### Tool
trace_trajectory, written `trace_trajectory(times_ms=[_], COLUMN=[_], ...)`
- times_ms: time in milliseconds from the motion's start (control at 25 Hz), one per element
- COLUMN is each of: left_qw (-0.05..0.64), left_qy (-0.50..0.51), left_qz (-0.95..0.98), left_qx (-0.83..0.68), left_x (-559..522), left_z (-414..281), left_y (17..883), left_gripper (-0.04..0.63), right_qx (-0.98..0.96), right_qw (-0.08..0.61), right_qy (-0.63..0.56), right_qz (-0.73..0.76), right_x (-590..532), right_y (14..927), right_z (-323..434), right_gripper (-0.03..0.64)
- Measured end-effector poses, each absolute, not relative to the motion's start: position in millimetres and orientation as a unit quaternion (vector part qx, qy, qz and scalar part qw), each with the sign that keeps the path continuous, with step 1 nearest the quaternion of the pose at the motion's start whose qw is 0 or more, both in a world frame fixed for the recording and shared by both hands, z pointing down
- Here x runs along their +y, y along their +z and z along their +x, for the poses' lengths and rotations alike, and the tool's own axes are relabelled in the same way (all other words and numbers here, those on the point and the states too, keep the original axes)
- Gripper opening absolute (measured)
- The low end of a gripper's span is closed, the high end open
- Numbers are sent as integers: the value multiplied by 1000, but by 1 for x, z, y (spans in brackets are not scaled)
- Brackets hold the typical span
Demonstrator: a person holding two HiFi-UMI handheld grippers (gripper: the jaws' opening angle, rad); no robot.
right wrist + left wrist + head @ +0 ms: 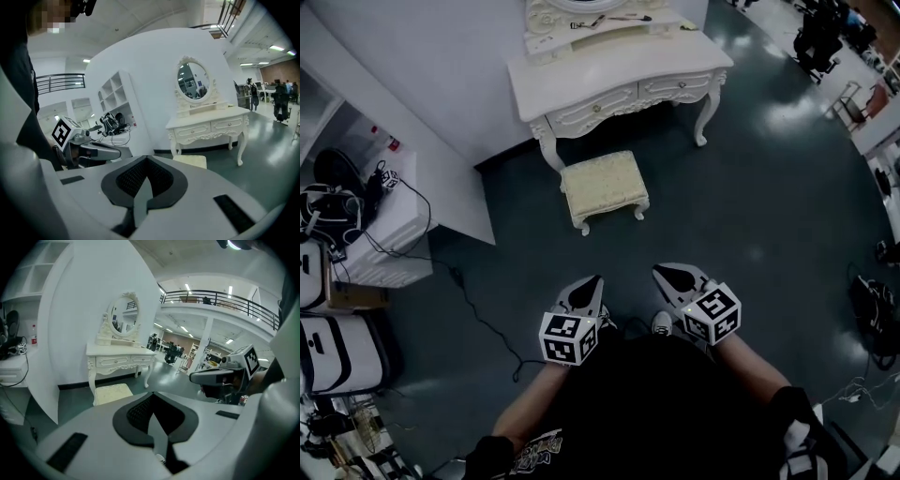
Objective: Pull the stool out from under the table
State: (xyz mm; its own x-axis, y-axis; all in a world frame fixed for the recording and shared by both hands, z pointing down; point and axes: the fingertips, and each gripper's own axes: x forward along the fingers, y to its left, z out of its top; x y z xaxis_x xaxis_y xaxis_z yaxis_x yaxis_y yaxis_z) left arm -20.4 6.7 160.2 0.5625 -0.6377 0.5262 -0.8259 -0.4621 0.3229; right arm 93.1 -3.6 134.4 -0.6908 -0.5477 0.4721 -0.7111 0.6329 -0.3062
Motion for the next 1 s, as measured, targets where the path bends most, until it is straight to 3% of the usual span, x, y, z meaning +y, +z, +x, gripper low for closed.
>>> trace_trajectory(times_ms=[1000], left_qw=[283], left_qy=[158], left_qz=[834], left_qx=[-446], left_x=[44], left_z=[54], left_y=[152], left_gripper=[8], right_qx=[-915], right_qw=[171], right_qy=[245], right_qz=[270], right_x=[43], right_y=[133], right_z=[130], right_gripper=[28])
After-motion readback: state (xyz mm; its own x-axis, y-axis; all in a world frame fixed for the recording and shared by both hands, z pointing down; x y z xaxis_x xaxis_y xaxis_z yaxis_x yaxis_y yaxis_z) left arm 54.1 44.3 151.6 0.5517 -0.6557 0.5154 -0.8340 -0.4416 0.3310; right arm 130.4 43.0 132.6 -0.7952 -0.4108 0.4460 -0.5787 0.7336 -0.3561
